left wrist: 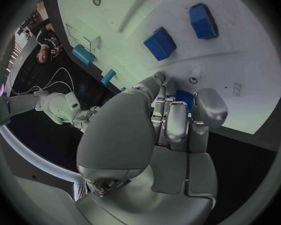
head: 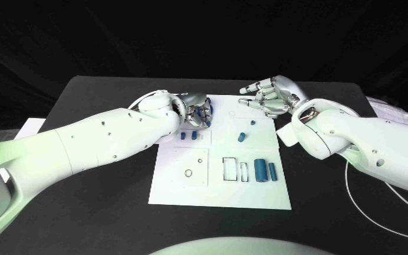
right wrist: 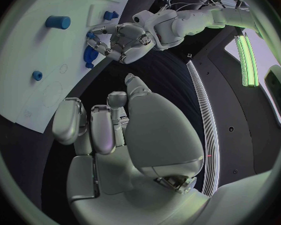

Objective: Assemble the parts on the task board

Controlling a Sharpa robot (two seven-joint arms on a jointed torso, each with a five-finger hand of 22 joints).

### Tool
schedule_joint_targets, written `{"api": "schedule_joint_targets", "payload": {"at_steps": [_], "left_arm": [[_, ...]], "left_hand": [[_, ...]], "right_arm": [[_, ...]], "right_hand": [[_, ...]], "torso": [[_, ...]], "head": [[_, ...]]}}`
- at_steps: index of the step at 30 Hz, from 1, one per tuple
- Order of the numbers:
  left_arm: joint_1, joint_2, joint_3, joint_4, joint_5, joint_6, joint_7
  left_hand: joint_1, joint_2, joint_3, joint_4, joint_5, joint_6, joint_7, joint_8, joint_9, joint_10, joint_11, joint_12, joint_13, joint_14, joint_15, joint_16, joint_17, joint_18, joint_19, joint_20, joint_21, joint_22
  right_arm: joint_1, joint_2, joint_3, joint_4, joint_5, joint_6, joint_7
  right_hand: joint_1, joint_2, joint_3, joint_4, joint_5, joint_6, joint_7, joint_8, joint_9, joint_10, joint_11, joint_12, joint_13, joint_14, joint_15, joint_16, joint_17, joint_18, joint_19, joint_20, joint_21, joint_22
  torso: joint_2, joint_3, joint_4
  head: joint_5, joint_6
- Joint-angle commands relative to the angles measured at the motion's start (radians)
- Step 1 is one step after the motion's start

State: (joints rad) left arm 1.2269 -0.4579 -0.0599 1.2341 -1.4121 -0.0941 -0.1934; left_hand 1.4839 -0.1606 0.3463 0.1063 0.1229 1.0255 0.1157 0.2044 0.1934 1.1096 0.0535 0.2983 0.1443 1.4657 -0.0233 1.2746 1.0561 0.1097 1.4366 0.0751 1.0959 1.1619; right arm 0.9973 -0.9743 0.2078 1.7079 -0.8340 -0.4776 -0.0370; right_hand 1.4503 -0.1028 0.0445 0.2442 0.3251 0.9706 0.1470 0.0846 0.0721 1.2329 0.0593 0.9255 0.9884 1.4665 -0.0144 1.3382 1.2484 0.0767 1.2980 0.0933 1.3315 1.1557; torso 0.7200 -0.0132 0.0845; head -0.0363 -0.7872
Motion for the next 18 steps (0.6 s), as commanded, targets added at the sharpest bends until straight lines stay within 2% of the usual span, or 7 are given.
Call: {"api": "schedule_joint_targets", "payload": {"at_steps": [1, 5, 18], "left_arm": [[-0.003, 0.007, -0.001, -0.002, -0.013, 0.043, -0.010], [-0.004, 0.010, -0.001, -0.003, -0.014, 0.055, -0.011], [-0.006, 0.013, -0.001, 0.006, -0.014, 0.067, -0.023]], "left_hand": [[0.000, 0.005, 0.009, 0.000, -0.006, 0.010, 0.001, -0.008, -0.002, 0.006, -0.001, 0.002, -0.002, 0.021, -0.006, -0.002, -0.003, -0.007, 0.006, -0.002, 0.006, 0.004], [-0.002, 0.003, 0.010, -0.001, -0.008, 0.009, 0.001, -0.010, -0.004, 0.007, -0.001, 0.000, -0.003, 0.021, -0.007, -0.002, -0.005, -0.009, 0.007, -0.003, 0.012, 0.009], [-0.020, -0.016, 0.025, -0.008, -0.011, -0.017, 0.007, -0.052, -0.032, -0.008, 0.008, -0.035, -0.024, 0.019, -0.001, -0.004, -0.026, -0.012, 0.009, -0.001, 0.025, 0.025]], "right_arm": [[-0.001, 0.001, 0.000, 0.001, -0.003, 0.015, 0.010], [-0.001, 0.001, 0.000, 0.001, -0.003, 0.015, 0.010], [-0.001, 0.001, 0.000, 0.002, -0.003, 0.015, 0.010]], "right_hand": [[-0.003, 0.002, 0.002, 0.003, 0.003, 0.002, 0.000, -0.002, -0.001, -0.007, -0.003, 0.000, 0.001, 0.036, -0.003, -0.002, 0.001, 0.018, -0.005, -0.001, -0.004, 0.000], [-0.003, 0.003, 0.002, 0.003, 0.004, 0.002, 0.000, -0.002, -0.001, -0.006, -0.003, 0.001, 0.001, 0.036, -0.003, -0.001, 0.002, 0.018, -0.005, -0.001, -0.004, 0.001], [-0.003, 0.003, 0.003, 0.002, 0.004, 0.003, 0.000, -0.002, -0.001, -0.006, -0.003, 0.001, 0.001, 0.036, -0.003, -0.002, 0.001, 0.018, -0.005, -0.001, -0.004, 0.000]], "torso": [[-0.001, 0.0000, 0.0000], [0.000, -0.0002, 0.0000], [0.000, 0.0002, -0.0005]], "head": [[0.000, -0.002], [-0.001, -0.002], [-0.002, -0.004]]}}
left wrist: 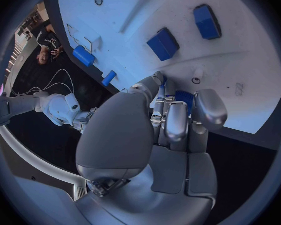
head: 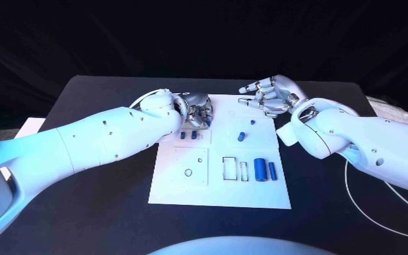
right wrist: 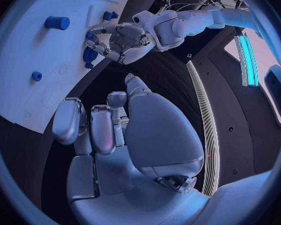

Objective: Assemble the parts on the task board

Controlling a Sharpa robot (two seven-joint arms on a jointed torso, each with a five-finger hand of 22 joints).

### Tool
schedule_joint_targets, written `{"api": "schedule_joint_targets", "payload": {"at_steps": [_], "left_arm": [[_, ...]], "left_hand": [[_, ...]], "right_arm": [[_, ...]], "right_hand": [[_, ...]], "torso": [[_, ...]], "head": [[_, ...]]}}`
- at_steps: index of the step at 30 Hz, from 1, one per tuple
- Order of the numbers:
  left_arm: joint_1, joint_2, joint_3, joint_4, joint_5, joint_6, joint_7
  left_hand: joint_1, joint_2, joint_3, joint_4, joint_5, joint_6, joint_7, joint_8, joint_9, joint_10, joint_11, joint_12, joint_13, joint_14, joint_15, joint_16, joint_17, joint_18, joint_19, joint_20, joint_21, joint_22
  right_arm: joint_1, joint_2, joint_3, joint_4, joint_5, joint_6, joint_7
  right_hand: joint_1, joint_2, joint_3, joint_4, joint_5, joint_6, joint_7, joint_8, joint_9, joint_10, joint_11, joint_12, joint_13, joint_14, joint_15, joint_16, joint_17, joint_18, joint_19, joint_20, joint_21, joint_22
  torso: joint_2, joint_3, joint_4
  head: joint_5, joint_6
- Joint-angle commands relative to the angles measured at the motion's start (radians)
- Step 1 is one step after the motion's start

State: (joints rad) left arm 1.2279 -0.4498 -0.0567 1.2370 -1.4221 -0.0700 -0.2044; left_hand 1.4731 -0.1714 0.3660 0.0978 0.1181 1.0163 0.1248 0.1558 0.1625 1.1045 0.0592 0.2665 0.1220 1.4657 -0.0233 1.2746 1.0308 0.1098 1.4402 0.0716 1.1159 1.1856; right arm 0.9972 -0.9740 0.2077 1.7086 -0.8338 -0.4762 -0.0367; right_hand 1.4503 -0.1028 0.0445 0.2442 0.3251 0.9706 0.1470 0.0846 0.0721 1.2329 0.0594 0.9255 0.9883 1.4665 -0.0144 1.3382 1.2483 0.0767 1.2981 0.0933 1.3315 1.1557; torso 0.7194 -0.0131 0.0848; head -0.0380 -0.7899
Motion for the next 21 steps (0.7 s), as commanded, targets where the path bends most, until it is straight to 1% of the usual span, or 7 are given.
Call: {"api": "schedule_joint_targets", "payload": {"at_steps": [1, 6, 9, 14, 18, 21], "left_arm": [[-0.007, 0.005, -0.004, 0.004, -0.004, 0.044, -0.013], [-0.007, 0.007, -0.004, 0.005, -0.004, 0.048, -0.017], [-0.007, 0.007, -0.004, 0.003, -0.004, 0.051, -0.017], [-0.007, 0.009, -0.004, -0.001, -0.004, 0.056, -0.016], [-0.007, 0.009, -0.004, -0.004, -0.004, 0.055, -0.016], [-0.007, 0.010, -0.004, -0.007, 0.000, 0.042, -0.011]], "left_hand": [[-0.009, -0.005, 0.007, 0.000, -0.006, -0.007, -0.001, -0.005, -0.002, -0.003, 0.003, -0.005, -0.003, 0.019, -0.001, -0.004, -0.001, -0.012, 0.006, 0.003, 0.004, 0.001], [-0.010, -0.003, 0.011, -0.001, -0.005, -0.005, 0.000, -0.007, -0.004, -0.004, 0.004, -0.009, -0.005, 0.019, 0.000, -0.004, -0.005, -0.012, 0.006, 0.003, 0.005, 0.002], [-0.011, 0.001, 0.018, -0.002, -0.005, 0.003, 0.000, -0.008, -0.006, 0.003, 0.004, -0.012, -0.007, 0.019, 0.000, -0.003, -0.006, -0.013, 0.006, 0.004, 0.007, 0.005], [-0.011, 0.012, 0.034, -0.006, -0.005, 0.029, -0.005, -0.005, -0.007, 0.026, -0.002, -0.014, -0.010, 0.018, -0.004, -0.001, -0.011, -0.012, 0.007, 0.003, 0.012, 0.011], [-0.006, 0.029, 0.055, -0.014, -0.007, 0.056, -0.009, -0.001, -0.008, 0.053, -0.008, -0.018, -0.012, 0.018, -0.009, 0.000, -0.016, -0.014, 0.010, 0.000, 0.023, 0.022], [0.000, 0.042, 0.074, -0.025, -0.016, 0.076, -0.011, 0.002, -0.008, 0.075, -0.012, -0.022, -0.012, 0.018, -0.012, 0.002, -0.018, -0.017, 0.012, -0.003, 0.034, 0.032]], "right_arm": [[-0.001, 0.001, 0.000, 0.001, -0.003, 0.014, 0.009], [-0.001, 0.001, 0.000, 0.001, -0.003, 0.015, 0.010], [-0.001, 0.001, 0.000, 0.001, -0.003, 0.015, 0.009], [-0.001, 0.001, 0.000, 0.001, -0.003, 0.015, 0.009], [-0.001, 0.001, 0.000, 0.002, -0.003, 0.016, 0.009], [-0.001, 0.002, 0.000, 0.002, -0.003, 0.016, 0.009]], "right_hand": [[-0.003, 0.003, 0.003, 0.002, 0.004, 0.003, 0.000, -0.002, -0.001, -0.006, -0.003, 0.001, 0.001, 0.036, -0.003, -0.002, 0.001, 0.018, -0.005, -0.001, -0.004, 0.000], [-0.003, 0.003, 0.003, 0.002, 0.004, 0.003, 0.000, -0.002, -0.001, -0.006, -0.003, 0.001, 0.001, 0.036, -0.003, -0.002, 0.001, 0.018, -0.005, -0.001, -0.004, 0.000], [-0.003, 0.003, 0.003, 0.002, 0.004, 0.003, 0.000, -0.002, -0.001, -0.006, -0.003, 0.001, 0.001, 0.036, -0.003, -0.002, 0.001, 0.018, -0.005, -0.001, -0.004, 0.000], [-0.003, 0.003, 0.003, 0.002, 0.004, 0.003, 0.000, -0.002, -0.001, -0.006, -0.003, 0.001, 0.001, 0.036, -0.003, -0.002, 0.001, 0.018, -0.005, -0.001, -0.004, 0.000], [-0.003, 0.003, 0.003, 0.002, 0.004, 0.003, 0.000, -0.002, -0.001, -0.006, -0.003, 0.001, 0.001, 0.036, -0.003, -0.002, 0.001, 0.018, -0.005, -0.001, -0.004, 0.000], [-0.002, 0.003, 0.003, 0.002, 0.004, 0.003, -0.001, -0.002, -0.001, -0.005, -0.003, 0.003, 0.002, 0.037, -0.003, 0.000, 0.003, 0.018, -0.005, -0.001, -0.004, 0.001]], "torso": [[0.000, -0.0002, -0.0007], [0.000, 0.0002, 0.0000], [0.000, 0.0002, -0.0003], [0.000, 0.0003, -0.0002], [0.000, 0.0002, -0.0001], [0.000, 0.0004, -0.0004]], "head": [[0.000, -0.001], [-0.001, -0.001], [-0.002, -0.001], [-0.002, -0.001], [-0.002, -0.001], [-0.002, 0.000]]}}
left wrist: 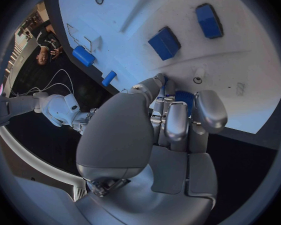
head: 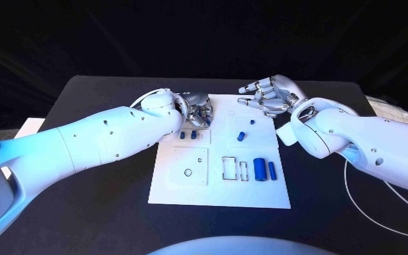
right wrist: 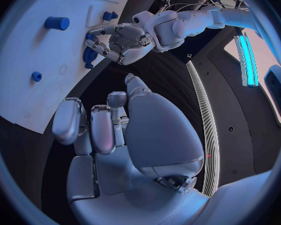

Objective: Assemble the parts on the task board

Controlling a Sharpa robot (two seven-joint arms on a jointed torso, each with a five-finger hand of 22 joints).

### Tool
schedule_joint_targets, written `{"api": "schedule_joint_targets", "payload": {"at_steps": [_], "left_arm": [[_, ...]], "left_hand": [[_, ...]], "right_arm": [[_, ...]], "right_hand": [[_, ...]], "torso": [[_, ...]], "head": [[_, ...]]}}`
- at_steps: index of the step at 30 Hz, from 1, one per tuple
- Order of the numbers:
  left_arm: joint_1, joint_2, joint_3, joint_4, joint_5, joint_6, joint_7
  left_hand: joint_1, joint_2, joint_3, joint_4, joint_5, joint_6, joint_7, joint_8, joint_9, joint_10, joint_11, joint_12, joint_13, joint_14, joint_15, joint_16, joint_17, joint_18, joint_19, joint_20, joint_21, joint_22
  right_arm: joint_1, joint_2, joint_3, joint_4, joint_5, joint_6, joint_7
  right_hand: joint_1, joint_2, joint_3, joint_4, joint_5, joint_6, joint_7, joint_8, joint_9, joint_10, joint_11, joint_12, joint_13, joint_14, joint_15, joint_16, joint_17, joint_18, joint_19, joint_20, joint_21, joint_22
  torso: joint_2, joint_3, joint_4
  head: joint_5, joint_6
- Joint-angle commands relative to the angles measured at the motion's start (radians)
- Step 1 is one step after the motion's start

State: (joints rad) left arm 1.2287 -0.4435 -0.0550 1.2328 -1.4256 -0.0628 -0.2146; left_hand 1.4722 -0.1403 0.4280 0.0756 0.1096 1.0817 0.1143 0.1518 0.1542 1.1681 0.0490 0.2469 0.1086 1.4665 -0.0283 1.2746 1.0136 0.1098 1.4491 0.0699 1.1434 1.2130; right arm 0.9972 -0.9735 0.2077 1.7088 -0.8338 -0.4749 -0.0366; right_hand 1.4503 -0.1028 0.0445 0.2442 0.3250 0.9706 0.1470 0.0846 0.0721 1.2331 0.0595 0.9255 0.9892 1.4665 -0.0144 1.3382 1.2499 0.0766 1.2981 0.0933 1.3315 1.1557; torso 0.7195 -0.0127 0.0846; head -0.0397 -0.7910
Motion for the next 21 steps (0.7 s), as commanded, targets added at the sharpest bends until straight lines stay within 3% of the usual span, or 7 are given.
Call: {"api": "schedule_joint_targets", "payload": {"at_steps": [1, 10, 18, 21], "left_arm": [[-0.008, 0.004, -0.006, -0.003, 0.008, 0.029, 0.002], [-0.008, 0.002, -0.005, -0.004, 0.053, -0.042, 0.031], [-0.008, -0.035, 0.007, 0.032, 0.098, -0.099, 0.034], [-0.008, -0.056, 0.017, 0.057, 0.117, -0.123, 0.036]], "left_hand": [[0.001, 0.013, 0.018, -0.007, -0.010, 0.017, -0.001, 0.006, 0.000, 0.018, -0.002, -0.006, 0.001, 0.017, -0.008, 0.004, -0.001, -0.017, 0.003, -0.003, 0.009, 0.008], [-0.008, 0.015, 0.043, -0.030, -0.014, 0.041, 0.000, 0.001, -0.004, 0.046, -0.004, -0.027, -0.001, 0.016, -0.009, 0.006, -0.011, -0.021, 0.007, -0.005, 0.025, 0.025], [-0.020, 0.006, 0.063, -0.049, -0.010, 0.029, 0.013, -0.021, -0.015, 0.038, 0.007, -0.060, -0.008, 0.014, 0.000, 0.009, -0.020, -0.022, 0.006, -0.001, 0.028, 0.031], [-0.023, 0.004, 0.071, -0.054, -0.007, 0.027, 0.018, -0.027, -0.017, 0.036, 0.012, -0.069, -0.010, 0.014, 0.003, 0.009, -0.023, -0.022, 0.005, 0.002, 0.028, 0.032]], "right_arm": [[-0.001, 0.001, 0.000, 0.001, -0.003, 0.015, 0.009], [-0.001, 0.004, 0.000, -0.002, -0.003, 0.016, 0.008], [-0.001, 0.005, 0.000, -0.005, -0.003, 0.018, 0.008], [-0.001, 0.006, -0.001, -0.007, -0.003, 0.018, 0.008]], "right_hand": [[-0.002, 0.003, 0.003, 0.002, 0.004, 0.003, 0.000, -0.002, -0.001, -0.006, -0.003, 0.003, 0.001, 0.037, -0.003, 0.000, 0.002, 0.018, -0.005, -0.001, -0.004, 0.001], [-0.003, 0.004, 0.003, 0.002, 0.004, 0.004, -0.001, -0.001, -0.001, -0.004, -0.003, 0.005, 0.003, 0.037, -0.003, 0.000, 0.002, 0.017, -0.004, -0.001, -0.003, 0.001], [-0.003, 0.004, 0.003, 0.002, 0.004, 0.004, -0.001, -0.001, -0.001, -0.004, -0.003, 0.005, 0.003, 0.037, -0.003, 0.000, 0.002, 0.017, -0.004, -0.001, -0.003, 0.001], [-0.003, 0.004, 0.003, 0.002, 0.004, 0.004, -0.001, -0.001, -0.001, -0.004, -0.003, 0.005, 0.003, 0.037, -0.003, 0.000, 0.002, 0.017, -0.004, -0.001, -0.003, 0.001]], "torso": [[0.000, -0.0003, -0.0001], [-0.001, 0.0002, 0.0006], [-0.002, -0.0005, 0.0022], [-0.001, -0.0005, 0.0014]], "head": [[0.000, 0.001], [0.000, 0.001], [-0.004, 0.005], [-0.004, 0.008]]}}
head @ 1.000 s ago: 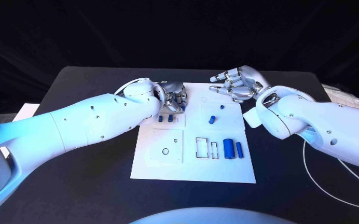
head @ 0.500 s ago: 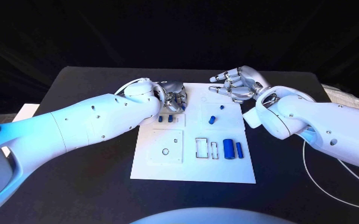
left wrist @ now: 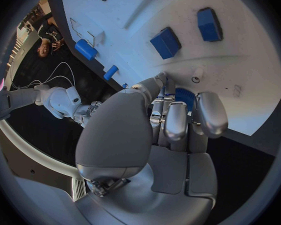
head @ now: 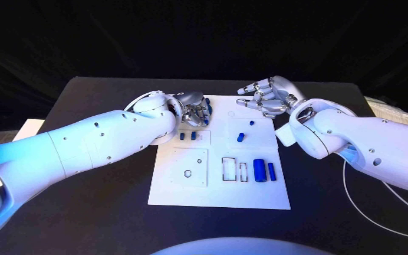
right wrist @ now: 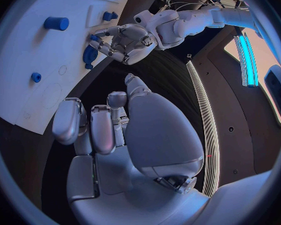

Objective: Assemble the parts on the task board

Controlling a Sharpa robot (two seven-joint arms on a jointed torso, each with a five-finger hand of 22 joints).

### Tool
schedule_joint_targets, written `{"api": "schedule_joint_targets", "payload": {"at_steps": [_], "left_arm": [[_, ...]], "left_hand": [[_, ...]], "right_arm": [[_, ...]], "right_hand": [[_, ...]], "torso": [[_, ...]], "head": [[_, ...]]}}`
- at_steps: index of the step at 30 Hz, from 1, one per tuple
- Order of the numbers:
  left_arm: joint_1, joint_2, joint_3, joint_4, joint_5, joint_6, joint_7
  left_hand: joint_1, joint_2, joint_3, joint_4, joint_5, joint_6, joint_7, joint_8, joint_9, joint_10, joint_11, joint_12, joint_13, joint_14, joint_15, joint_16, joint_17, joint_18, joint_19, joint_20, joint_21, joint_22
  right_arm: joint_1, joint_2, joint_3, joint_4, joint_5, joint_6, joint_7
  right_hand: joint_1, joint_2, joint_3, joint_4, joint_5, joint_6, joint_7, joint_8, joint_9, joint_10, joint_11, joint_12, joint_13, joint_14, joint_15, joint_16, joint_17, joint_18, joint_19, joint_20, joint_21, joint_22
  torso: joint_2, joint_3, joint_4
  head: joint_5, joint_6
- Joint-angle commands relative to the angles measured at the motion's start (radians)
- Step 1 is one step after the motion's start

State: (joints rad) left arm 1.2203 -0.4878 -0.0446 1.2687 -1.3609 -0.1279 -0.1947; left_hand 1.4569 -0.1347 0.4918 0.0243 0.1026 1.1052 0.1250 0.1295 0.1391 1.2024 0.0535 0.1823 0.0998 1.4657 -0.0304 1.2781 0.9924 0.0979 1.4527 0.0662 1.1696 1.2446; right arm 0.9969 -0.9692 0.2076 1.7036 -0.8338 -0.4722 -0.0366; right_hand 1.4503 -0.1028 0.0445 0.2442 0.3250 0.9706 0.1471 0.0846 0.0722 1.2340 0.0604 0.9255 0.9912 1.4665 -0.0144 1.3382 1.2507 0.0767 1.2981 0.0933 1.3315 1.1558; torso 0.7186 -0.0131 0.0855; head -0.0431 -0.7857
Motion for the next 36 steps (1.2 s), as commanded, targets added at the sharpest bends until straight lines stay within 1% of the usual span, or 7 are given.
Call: {"api": "schedule_joint_targets", "payload": {"at_steps": [1, 3, 8, 12, 18, 26, 36], "left_arm": [[0.000, -0.020, 0.010, 0.029, 0.059, -0.064, 0.017], [0.001, -0.036, 0.016, 0.048, 0.072, -0.073, 0.018], [0.001, -0.085, 0.025, 0.092, 0.113, -0.087, 0.023], [0.001, -0.119, 0.028, 0.113, 0.128, -0.080, 0.013], [0.002, -0.146, 0.028, 0.119, 0.136, -0.049, -0.010], [0.002, -0.155, 0.027, 0.116, 0.132, -0.010, -0.032], [0.001, -0.144, 0.026, 0.097, 0.115, 0.033, -0.049]], "left_hand": [[-0.008, -0.002, 0.007, -0.003, 0.000, 0.004, 0.008, -0.005, -0.002, 0.002, 0.007, -0.005, -0.001, 0.015, 0.005, 0.006, -0.002, -0.010, 0.002, 0.005, 0.002, 0.001], [-0.008, -0.002, 0.010, -0.006, 0.001, 0.005, 0.008, -0.005, -0.003, 0.004, 0.008, -0.006, -0.001, 0.015, 0.006, 0.007, -0.002, -0.010, 0.002, 0.006, 0.002, 0.001], [-0.008, -0.005, 0.018, -0.016, 0.002, 0.013, 0.010, -0.006, -0.004, 0.014, 0.008, -0.010, 0.000, 0.014, 0.006, 0.009, -0.003, -0.010, 0.002, 0.008, 0.006, 0.005], [-0.009, -0.006, 0.020, -0.018, 0.002, 0.015, 0.010, -0.006, -0.004, 0.017, 0.008, -0.011, 0.000, 0.014, 0.006, 0.010, -0.003, -0.011, 0.002, 0.008, 0.007, 0.007], [-0.014, -0.008, 0.021, -0.019, 0.002, 0.019, 0.010, -0.007, -0.005, 0.020, 0.008, -0.013, 0.001, 0.014, 0.007, 0.010, -0.006, -0.011, 0.002, 0.009, 0.008, 0.008], [-0.021, -0.011, 0.021, -0.019, 0.001, 0.021, 0.010, -0.009, -0.006, 0.022, 0.008, -0.016, 0.001, 0.013, 0.007, 0.009, -0.009, -0.011, 0.002, 0.009, 0.008, 0.009], [-0.026, -0.012, 0.021, -0.019, 0.000, 0.021, 0.009, -0.010, -0.007, 0.023, 0.008, -0.019, 0.001, 0.013, 0.007, 0.010, -0.010, -0.011, 0.002, 0.009, 0.010, 0.011]], "right_arm": [[-0.001, 0.002, -0.001, -0.002, -0.003, 0.016, 0.008], [-0.002, 0.003, -0.001, -0.003, -0.003, 0.017, 0.008], [-0.004, 0.002, -0.002, -0.005, -0.003, 0.017, 0.007], [-0.005, 0.000, -0.002, -0.005, -0.003, 0.017, 0.007], [-0.006, -0.002, -0.002, -0.004, -0.003, 0.017, 0.007], [-0.006, -0.002, -0.002, -0.005, -0.003, 0.017, 0.007], [-0.007, -0.001, -0.003, -0.005, -0.003, 0.017, 0.007]], "right_hand": [[-0.003, 0.004, 0.003, 0.002, 0.005, 0.004, -0.001, -0.001, -0.001, -0.005, -0.004, 0.005, 0.001, 0.037, -0.003, 0.000, 0.002, 0.017, -0.004, -0.001, -0.003, 0.001], [-0.003, 0.004, 0.003, 0.002, 0.005, 0.004, -0.001, -0.001, -0.001, -0.005, -0.004, 0.005, 0.001, 0.037, -0.003, 0.000, 0.002, 0.017, -0.004, -0.001, -0.003, 0.001], [-0.003, 0.004, 0.003, 0.002, 0.005, 0.004, -0.001, -0.001, -0.001, -0.005, -0.004, 0.005, 0.001, 0.037, -0.003, 0.000, 0.002, 0.017, -0.004, -0.001, -0.003, 0.001], [-0.003, 0.004, 0.003, 0.002, 0.005, 0.004, -0.001, -0.001, -0.001, -0.005, -0.004, 0.005, 0.001, 0.037, -0.003, 0.000, 0.002, 0.017, -0.004, -0.001, -0.003, 0.001], [-0.004, 0.005, 0.004, 0.003, 0.005, 0.005, -0.001, -0.001, 0.000, -0.005, -0.004, 0.006, 0.001, 0.037, -0.004, 0.000, 0.002, 0.017, -0.004, -0.001, -0.004, 0.001], [-0.004, 0.005, 0.004, 0.003, 0.005, 0.005, -0.001, -0.001, 0.000, -0.005, -0.004, 0.006, 0.001, 0.037, -0.004, 0.000, 0.002, 0.017, -0.004, -0.001, -0.004, 0.001], [-0.004, 0.005, 0.004, 0.003, 0.005, 0.005, -0.001, -0.001, 0.000, -0.005, -0.004, 0.006, 0.001, 0.037, -0.004, 0.000, 0.002, 0.017, -0.004, -0.001, -0.004, 0.001]], "torso": [[0.000, -0.0003, 0.0011], [0.000, -0.0009, 0.0008], [0.000, 0.0006, 0.0008], [0.000, -0.0005, 0.0014], [0.000, -0.0010, 0.0013], [0.001, -0.0016, -0.0007], [0.001, -0.0015, -0.0012]], "head": [[-0.002, 0.003], [-0.001, 0.003], [-0.005, 0.006], [-0.010, 0.005], [-0.007, 0.004], [0.000, 0.000], [0.004, -0.002]]}}
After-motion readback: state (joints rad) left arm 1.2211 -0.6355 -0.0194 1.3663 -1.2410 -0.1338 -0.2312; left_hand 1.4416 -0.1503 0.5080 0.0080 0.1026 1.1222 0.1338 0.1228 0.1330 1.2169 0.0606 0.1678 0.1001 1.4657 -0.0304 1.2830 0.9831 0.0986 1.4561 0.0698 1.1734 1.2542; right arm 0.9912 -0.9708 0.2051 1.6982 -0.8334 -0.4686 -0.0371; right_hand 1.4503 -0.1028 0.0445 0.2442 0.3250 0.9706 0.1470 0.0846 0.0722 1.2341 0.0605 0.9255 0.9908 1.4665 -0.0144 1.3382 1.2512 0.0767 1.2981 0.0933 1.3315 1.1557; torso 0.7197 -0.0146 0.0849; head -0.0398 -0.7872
